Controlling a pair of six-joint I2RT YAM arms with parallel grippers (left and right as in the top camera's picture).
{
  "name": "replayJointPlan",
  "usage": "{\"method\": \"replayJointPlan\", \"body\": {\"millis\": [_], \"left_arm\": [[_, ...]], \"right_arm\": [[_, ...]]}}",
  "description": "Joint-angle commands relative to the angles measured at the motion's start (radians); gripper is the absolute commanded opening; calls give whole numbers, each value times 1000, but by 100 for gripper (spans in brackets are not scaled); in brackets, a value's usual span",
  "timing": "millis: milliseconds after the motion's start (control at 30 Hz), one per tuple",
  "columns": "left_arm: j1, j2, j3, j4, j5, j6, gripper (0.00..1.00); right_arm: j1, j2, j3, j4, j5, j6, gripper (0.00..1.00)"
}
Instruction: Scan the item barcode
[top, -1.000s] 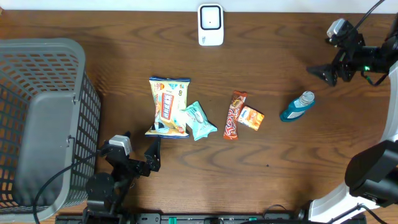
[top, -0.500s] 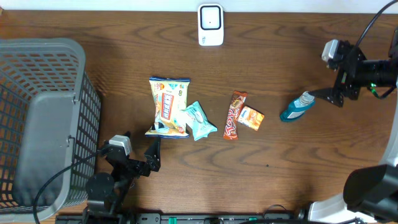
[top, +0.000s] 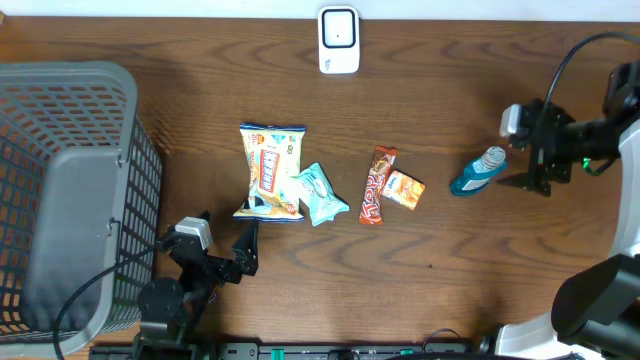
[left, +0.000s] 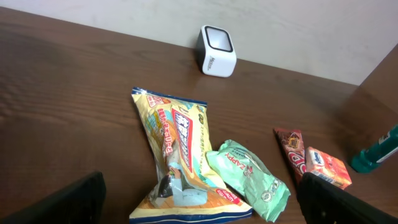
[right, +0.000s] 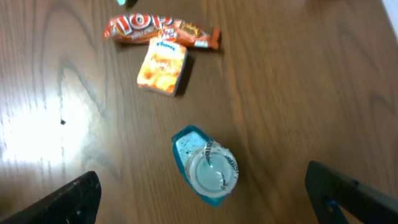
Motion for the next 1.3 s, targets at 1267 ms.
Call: {"method": "replayJointPlan", "body": {"millis": [1267], "left_arm": [[3,-1,-15,-26,16,20,98]], "right_arm": [[101,261,-56,138,6,-37,92]]}}
